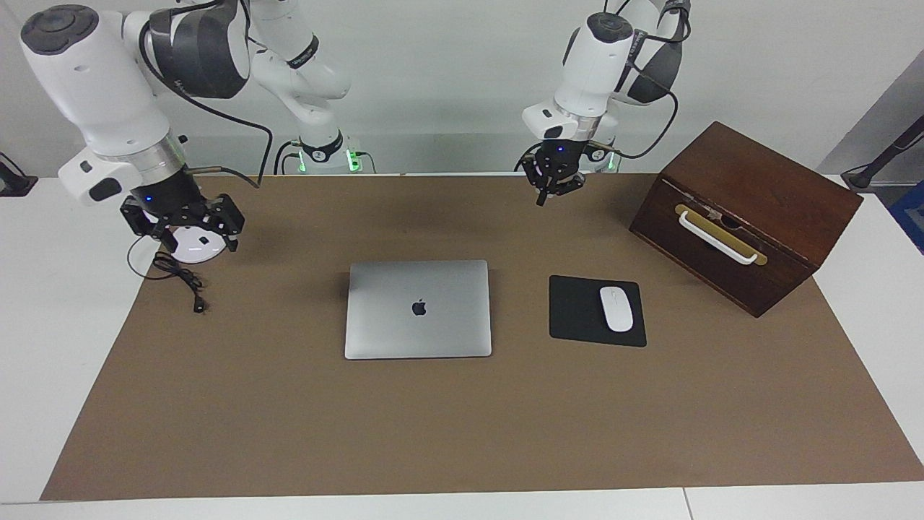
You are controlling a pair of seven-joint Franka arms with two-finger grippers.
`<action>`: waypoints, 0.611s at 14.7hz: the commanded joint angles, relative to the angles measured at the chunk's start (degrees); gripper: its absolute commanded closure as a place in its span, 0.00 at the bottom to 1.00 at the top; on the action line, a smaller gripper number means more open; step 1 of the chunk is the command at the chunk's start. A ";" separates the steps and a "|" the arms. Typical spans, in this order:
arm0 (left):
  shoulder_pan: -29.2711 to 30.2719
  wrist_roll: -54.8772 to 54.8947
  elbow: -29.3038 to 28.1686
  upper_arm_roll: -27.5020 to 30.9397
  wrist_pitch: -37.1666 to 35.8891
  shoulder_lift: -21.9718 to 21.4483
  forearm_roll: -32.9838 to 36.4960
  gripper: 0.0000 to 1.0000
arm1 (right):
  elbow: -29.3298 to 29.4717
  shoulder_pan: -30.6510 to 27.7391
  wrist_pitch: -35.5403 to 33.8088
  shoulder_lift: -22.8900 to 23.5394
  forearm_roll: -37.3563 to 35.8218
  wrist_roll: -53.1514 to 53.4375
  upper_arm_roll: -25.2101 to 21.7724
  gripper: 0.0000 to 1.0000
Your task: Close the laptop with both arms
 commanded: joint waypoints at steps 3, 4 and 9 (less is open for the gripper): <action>6.46 0.10 4.74 -0.37 -6.90 0.21 3.89 1.00 | -5.21 -0.93 1.40 -4.13 0.93 1.06 0.49 0.00; 7.69 0.10 5.44 -0.37 -7.51 0.12 4.16 1.00 | -5.56 -0.93 1.40 -4.66 0.93 1.14 0.49 0.00; 12.53 -0.07 10.63 -0.46 -11.56 0.65 7.15 0.00 | -10.56 -0.49 3.50 -8.78 2.69 2.11 0.49 0.00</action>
